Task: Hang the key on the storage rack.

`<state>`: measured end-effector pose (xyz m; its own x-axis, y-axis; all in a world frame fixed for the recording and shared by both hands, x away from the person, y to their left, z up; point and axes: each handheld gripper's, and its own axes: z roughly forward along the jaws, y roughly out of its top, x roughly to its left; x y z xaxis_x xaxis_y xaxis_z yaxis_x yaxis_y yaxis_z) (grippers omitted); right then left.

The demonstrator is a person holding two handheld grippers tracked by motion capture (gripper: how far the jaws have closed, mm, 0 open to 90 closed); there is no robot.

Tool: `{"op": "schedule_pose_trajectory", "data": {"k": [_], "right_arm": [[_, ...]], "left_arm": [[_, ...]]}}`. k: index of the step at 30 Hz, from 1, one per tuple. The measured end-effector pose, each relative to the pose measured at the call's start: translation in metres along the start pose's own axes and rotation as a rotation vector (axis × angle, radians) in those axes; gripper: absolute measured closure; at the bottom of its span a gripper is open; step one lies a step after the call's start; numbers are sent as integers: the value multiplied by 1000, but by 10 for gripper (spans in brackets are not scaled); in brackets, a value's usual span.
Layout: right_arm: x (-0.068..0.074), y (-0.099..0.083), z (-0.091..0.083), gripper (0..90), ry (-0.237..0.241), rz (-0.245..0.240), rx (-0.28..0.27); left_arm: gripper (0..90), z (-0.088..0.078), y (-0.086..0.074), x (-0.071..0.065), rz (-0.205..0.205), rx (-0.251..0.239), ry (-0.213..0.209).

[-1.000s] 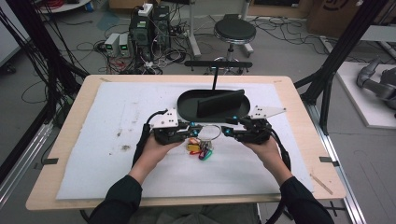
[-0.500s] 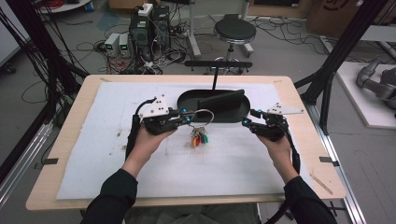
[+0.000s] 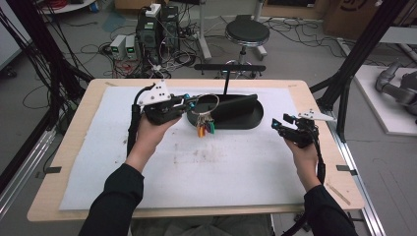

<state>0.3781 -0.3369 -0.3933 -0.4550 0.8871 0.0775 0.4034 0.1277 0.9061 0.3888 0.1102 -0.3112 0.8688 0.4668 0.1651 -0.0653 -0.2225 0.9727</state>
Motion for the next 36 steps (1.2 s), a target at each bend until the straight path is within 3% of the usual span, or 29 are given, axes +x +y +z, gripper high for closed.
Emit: {"op": "schedule_pose_trajectory", "data": {"k": [10, 20, 27, 36], "right_arm": [[-13, -4, -3, 425, -49, 34, 4], [-14, -5, -3, 423, -57, 34, 2], [-15, -5, -4, 422, -59, 37, -4], [-15, -5, -4, 423, -57, 41, -2]], "left_arm": [[866, 3, 10, 21, 4, 8, 70], [865, 14, 18, 38, 11, 24, 110], [865, 25, 11, 46, 25, 44, 151], [864, 33, 0, 57, 7, 49, 181]]}}
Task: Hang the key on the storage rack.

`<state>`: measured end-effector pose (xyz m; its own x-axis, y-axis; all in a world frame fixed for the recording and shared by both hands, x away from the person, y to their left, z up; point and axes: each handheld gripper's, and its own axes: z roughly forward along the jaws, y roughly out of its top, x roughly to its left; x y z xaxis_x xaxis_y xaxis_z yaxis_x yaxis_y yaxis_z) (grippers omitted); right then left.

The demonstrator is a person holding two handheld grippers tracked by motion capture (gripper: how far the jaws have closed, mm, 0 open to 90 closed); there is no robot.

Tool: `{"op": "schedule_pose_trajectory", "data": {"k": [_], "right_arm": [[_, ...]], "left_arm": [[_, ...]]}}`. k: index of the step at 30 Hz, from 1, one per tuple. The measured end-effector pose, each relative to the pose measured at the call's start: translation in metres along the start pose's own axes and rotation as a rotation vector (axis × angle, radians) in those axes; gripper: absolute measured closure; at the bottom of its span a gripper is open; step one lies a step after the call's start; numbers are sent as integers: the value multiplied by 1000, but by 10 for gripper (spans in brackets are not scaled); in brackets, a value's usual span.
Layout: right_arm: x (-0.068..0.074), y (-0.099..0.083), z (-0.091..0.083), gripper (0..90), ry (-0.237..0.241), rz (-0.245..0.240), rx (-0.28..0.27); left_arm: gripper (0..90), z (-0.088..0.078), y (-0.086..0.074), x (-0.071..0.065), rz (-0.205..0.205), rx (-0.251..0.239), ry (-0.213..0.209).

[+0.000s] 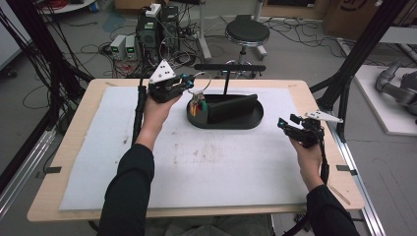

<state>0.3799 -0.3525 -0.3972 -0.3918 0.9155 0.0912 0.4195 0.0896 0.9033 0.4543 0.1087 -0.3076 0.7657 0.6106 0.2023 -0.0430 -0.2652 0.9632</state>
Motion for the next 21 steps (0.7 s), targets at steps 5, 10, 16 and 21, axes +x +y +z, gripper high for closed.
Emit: {"op": "schedule_pose_trajectory", "data": {"k": [5, 10, 16, 21], "right_arm": [[1, 0, 0, 426, 4, -3, 2], [1, 0, 0, 426, 4, -9, 3], [2, 0, 1, 426, 3, -12, 8], [3, 0, 1, 426, 6, -16, 7]], "left_arm": [[864, 5, -7, 6, -16, -9, 11], [863, 12, -12, 13, -27, -8, 17], [863, 23, -17, 16, -56, -9, 27], [862, 28, -21, 17, -70, -7, 31]]}}
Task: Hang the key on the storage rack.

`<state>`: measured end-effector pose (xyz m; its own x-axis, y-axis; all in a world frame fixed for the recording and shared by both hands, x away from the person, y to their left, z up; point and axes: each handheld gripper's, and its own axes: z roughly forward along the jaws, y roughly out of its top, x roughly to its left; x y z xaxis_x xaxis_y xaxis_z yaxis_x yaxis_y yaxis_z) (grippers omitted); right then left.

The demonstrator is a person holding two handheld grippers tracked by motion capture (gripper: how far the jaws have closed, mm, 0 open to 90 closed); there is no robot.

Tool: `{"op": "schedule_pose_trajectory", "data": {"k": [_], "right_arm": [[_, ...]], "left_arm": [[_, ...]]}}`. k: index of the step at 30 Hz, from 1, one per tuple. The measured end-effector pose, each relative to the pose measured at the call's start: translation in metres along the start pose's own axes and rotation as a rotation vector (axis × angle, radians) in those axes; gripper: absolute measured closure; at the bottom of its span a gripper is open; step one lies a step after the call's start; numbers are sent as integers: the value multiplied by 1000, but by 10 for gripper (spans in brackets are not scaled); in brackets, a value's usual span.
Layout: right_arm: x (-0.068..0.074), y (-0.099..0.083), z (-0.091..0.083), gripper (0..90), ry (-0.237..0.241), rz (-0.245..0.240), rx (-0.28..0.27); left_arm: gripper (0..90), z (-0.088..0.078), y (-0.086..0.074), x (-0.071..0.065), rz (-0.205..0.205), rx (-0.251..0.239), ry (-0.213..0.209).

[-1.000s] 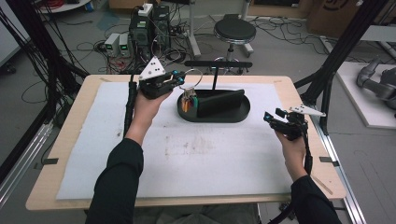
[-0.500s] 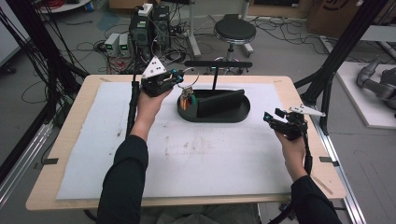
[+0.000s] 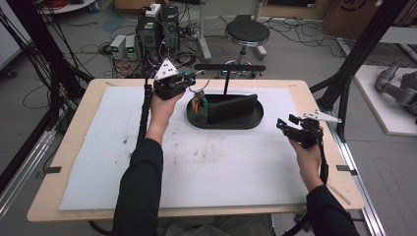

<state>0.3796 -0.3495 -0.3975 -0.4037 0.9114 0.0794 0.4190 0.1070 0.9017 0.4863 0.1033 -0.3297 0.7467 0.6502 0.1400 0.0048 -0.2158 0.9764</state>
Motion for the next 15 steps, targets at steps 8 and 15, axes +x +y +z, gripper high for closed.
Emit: {"op": "schedule_pose_trajectory", "data": {"k": [8, 15], "right_arm": [[0, 0, -1, 438, -4, 4, 3], [2, -1, 0, 437, 1, -3, 4]], "left_arm": [[863, 8, -2, 1, -7, -6, 10], [865, 12, -2, 2, -4, -12, 21]]}}
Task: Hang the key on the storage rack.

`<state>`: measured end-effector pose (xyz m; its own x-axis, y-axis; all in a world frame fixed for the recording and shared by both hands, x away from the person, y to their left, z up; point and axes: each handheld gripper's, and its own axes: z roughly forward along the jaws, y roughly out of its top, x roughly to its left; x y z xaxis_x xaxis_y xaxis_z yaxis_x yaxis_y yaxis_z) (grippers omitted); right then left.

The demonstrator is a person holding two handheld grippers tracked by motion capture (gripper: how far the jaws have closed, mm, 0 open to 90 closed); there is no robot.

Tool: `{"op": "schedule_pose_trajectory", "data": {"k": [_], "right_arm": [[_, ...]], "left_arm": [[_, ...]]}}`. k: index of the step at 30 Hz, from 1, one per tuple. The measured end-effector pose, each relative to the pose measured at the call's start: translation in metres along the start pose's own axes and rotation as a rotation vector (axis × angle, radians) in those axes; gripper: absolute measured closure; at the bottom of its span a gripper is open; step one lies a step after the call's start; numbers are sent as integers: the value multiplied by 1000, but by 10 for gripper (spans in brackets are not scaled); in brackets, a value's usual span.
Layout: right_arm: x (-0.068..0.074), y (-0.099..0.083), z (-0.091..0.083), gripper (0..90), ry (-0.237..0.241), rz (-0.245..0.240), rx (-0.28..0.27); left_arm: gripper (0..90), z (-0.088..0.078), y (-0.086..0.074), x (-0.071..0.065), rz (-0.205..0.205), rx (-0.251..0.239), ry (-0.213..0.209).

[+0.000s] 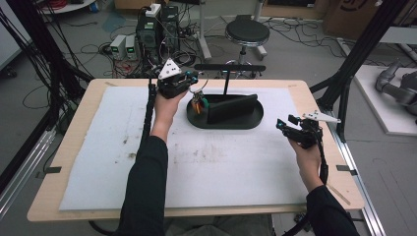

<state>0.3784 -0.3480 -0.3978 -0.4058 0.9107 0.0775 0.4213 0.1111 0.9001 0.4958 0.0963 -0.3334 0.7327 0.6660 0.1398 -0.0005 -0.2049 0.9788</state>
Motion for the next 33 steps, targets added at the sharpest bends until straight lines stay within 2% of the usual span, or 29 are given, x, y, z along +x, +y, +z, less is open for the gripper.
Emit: {"op": "schedule_pose_trajectory", "data": {"k": [10, 18, 21, 25, 26, 29, 33], "right_arm": [[0, 0, 0, 440, 1, -7, 2], [0, 0, -1, 440, 0, -4, -1], [0, 0, -1, 440, -1, -4, 0], [0, -1, -1, 440, 0, -3, 1], [0, -1, -1, 440, 0, -3, 1], [0, -1, -1, 439, -2, -1, 3], [-2, -2, -2, 438, -2, 4, -1]], "left_arm": [[865, 6, -2, 3, -24, 6, 14], [859, 9, -2, 0, -23, 23, 26], [853, 9, -3, -2, -9, 41, 39], [741, 9, -5, -3, -7, 68, 64], [741, 9, -6, -3, -3, 74, 76], [659, 7, -8, -4, -5, 97, 111], [605, 3, -10, -5, 18, 126, 158]]}}
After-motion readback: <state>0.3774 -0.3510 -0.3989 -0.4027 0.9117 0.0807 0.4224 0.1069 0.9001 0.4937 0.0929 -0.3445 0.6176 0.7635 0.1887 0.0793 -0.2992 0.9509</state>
